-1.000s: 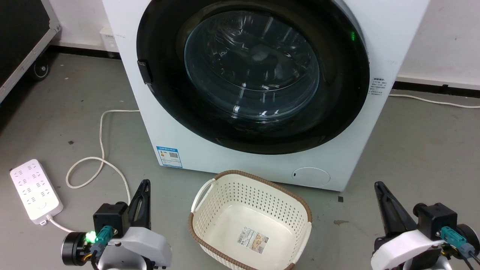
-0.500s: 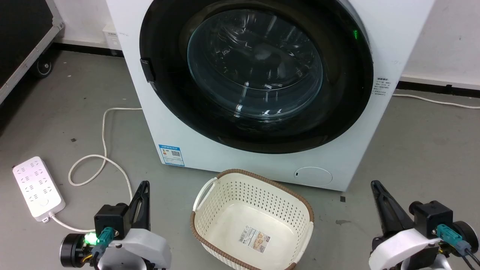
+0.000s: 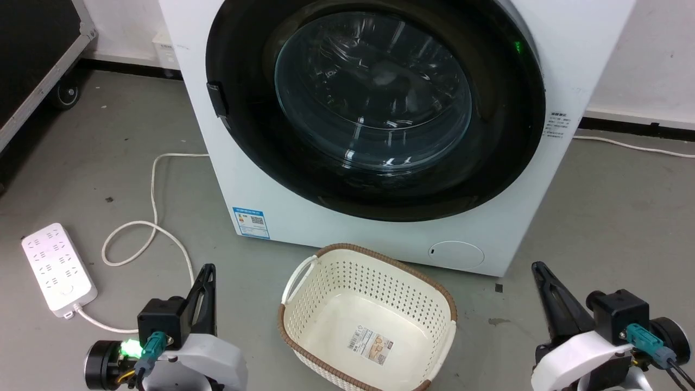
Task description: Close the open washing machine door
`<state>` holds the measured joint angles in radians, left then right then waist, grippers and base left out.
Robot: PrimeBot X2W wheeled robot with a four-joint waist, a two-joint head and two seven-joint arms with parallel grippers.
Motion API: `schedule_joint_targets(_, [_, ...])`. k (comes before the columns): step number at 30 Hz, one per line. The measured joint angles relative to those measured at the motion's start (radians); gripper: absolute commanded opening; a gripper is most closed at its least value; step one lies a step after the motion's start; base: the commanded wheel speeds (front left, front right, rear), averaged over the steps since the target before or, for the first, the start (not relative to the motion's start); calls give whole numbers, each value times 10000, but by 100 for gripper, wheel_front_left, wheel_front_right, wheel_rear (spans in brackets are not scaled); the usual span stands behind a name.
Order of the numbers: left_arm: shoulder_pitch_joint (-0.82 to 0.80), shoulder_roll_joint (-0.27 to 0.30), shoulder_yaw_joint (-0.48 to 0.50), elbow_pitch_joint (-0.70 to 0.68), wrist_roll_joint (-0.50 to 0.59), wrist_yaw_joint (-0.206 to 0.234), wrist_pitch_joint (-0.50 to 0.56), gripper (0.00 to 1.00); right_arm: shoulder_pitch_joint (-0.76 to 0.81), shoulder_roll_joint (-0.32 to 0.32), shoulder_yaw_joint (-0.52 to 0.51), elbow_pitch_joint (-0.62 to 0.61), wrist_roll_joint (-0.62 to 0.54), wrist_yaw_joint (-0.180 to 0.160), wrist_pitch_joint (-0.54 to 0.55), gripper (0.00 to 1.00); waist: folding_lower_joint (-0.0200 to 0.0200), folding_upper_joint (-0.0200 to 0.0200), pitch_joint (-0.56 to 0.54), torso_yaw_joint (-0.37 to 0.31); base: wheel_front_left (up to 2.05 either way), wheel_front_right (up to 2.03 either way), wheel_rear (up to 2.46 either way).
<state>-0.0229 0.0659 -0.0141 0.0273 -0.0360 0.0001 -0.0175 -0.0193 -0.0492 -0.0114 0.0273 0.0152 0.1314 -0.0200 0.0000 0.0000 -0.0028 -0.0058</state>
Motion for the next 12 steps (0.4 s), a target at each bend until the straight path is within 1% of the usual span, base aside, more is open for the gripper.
schedule_joint_targets(12, [68, -134, 102, -213, 320, 0, 173, 0, 11, 0, 102, -203, -77, 0, 196, 0, 0, 0, 28, 58, 0, 0, 0])
